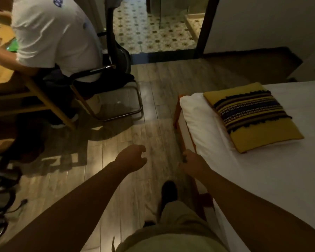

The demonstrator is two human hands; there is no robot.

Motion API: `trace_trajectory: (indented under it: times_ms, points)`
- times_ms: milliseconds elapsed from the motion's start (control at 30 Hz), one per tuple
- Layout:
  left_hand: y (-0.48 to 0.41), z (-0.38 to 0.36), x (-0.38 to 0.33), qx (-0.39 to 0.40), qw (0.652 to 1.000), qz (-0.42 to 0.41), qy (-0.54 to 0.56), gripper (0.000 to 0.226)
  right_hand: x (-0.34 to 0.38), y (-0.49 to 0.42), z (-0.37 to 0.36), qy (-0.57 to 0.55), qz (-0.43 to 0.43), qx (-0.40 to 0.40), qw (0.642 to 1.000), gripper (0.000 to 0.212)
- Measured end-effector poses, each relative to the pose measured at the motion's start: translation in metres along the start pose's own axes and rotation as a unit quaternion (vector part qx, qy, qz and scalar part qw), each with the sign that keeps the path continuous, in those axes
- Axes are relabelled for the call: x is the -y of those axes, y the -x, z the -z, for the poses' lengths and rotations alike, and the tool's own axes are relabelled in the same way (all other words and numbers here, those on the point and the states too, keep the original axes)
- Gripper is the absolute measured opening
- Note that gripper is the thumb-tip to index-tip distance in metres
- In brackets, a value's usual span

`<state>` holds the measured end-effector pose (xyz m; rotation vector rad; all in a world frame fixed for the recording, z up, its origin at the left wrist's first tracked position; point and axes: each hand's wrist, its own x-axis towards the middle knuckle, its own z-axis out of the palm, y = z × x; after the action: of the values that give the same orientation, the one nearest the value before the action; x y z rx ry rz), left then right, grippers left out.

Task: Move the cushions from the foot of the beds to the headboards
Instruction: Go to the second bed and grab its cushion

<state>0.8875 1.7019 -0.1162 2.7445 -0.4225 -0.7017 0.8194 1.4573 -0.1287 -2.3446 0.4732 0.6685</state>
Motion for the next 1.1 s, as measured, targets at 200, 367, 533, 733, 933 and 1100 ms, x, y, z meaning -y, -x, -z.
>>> trace_trajectory:
  times_ms: [200,367,533,733,933,1100]
  points:
    - [-0.145,0.058,-0.008,0.014,1.000,-0.018,-0.015,0.045,0.026,-0.132,0.064,-0.058,-0.014,-0.021,0.998,0.043]
    - [-0.259,0.116,-0.032,0.014,0.999,-0.020,-0.023,0.041,0.053,-0.233,0.140,-0.034,0.013,-0.017,0.999,0.045]
    - [-0.352,0.173,-0.046,0.021,0.999,-0.025,-0.031,0.028,0.078,-0.298,0.204,-0.057,-0.019,-0.043,0.997,0.051]
    - [-0.465,0.227,-0.048,0.035,0.996,-0.042,-0.069,0.036,0.107,-0.376,0.252,-0.094,-0.025,-0.072,0.993,0.038]
    - [-0.605,0.281,-0.056,0.076,0.983,-0.119,-0.121,0.051,0.134,-0.478,0.307,-0.101,-0.079,-0.088,0.988,0.047]
    - [-0.701,0.329,-0.069,0.106,0.971,-0.167,-0.131,0.046,0.169,-0.540,0.346,-0.160,-0.147,-0.126,0.968,0.040]
